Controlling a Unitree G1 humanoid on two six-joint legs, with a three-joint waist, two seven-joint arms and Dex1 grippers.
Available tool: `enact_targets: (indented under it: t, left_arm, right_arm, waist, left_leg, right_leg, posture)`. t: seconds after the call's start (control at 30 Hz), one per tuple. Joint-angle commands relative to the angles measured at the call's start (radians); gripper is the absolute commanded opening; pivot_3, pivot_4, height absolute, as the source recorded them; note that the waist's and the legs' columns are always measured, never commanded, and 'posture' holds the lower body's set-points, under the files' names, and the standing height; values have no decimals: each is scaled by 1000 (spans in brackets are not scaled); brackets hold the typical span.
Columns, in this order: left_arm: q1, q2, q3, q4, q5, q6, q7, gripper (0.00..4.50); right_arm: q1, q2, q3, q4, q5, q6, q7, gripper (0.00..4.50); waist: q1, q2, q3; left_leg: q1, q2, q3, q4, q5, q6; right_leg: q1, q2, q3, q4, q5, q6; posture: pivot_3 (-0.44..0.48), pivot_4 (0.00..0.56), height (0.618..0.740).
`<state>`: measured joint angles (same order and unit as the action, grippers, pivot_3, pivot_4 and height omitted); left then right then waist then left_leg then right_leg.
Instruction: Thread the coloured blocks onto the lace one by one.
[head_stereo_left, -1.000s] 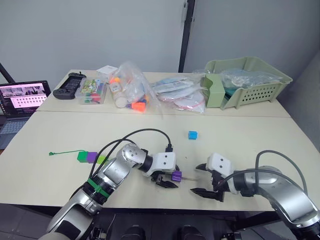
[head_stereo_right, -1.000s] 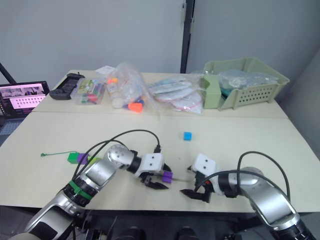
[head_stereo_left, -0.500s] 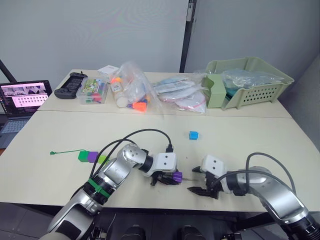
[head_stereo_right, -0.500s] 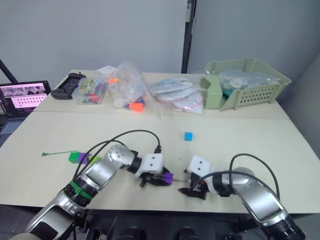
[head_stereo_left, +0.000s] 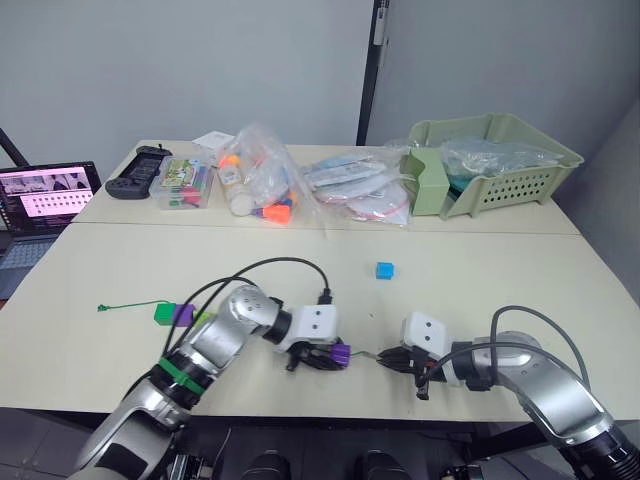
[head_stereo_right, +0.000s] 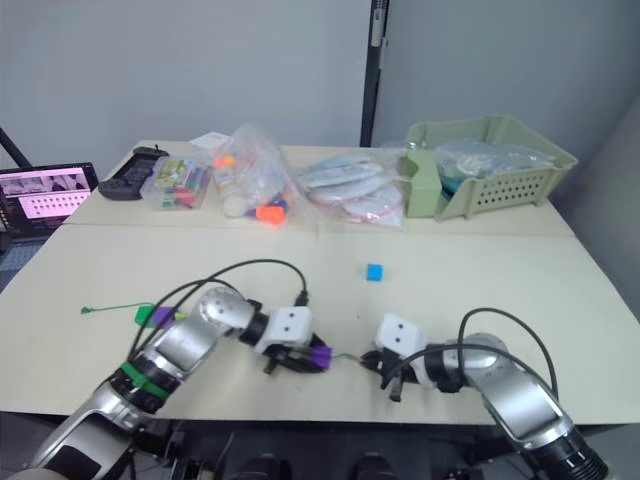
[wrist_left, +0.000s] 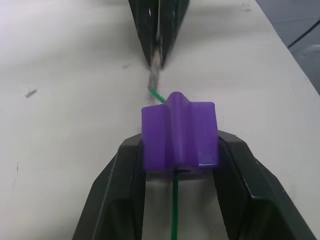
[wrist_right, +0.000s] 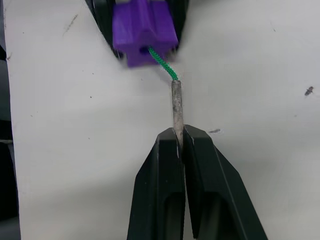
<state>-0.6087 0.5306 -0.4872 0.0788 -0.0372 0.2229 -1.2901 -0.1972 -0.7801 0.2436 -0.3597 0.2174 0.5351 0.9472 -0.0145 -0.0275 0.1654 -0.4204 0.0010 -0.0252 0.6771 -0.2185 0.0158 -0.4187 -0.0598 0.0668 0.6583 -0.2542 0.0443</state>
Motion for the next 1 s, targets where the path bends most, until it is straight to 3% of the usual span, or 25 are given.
enact_targets:
  t: [0.03,0.2,0.43,0.63,0.87,0.93,1.0]
  left_arm:
    - [23,99,81,31,-17,-36,-34,1368]
    - [30,308,160,267,8,-232,-113,1368]
    - [-8,416,200,560,44,-444,-148,1368]
    - [-36,433,212,677,55,-533,-162,1368]
    - [-26,400,286,665,-26,-509,-197,1368]
    - [-27,393,302,640,-46,-471,-214,2385]
    - [-34,392,317,594,-68,-423,-231,3047]
  right_arm:
    - [-16,-1,0,2,-14,-3,1,0]
    - [-46,-7,11,-18,-4,5,28,0]
    - [-93,-2,24,5,-13,-7,54,0]
    - [-115,-4,29,21,-19,-16,70,0]
    - [-121,3,31,23,-22,-19,79,0]
    - [-123,7,33,20,-21,-16,79,0]
    - [-128,11,36,15,-18,-9,80,0]
  waist:
    - [-3,0,0]
    - [-7,0,0]
    - [-14,0,0]
    - [-23,1,-1]
    - [-27,1,-1]
    - [-26,1,-1]
    - [-25,1,-1]
  left_leg:
    - [0,0,0,0,0,0]
    - [2,1,0,-1,0,0]
    - [6,3,2,-3,0,0]
    - [6,3,5,-4,0,0]
    - [6,4,5,-4,0,0]
    - [6,3,4,-4,0,0]
    - [5,3,4,-3,0,0]
  right_leg:
    - [-1,0,0,0,0,0]
    - [-1,0,0,1,0,0]
    - [0,0,0,2,0,-1]
    - [-1,1,0,5,-1,-1]
    - [-1,1,0,5,-1,-1]
    - [-2,1,0,5,-1,-1]
    - [-2,0,0,5,-1,-1]
  posture:
    - [0,150,740]
    - [0,150,740]
    - [0,150,740]
    - [0,150,740]
    - [0,150,740]
    - [0,150,740]
    - [0,150,740]
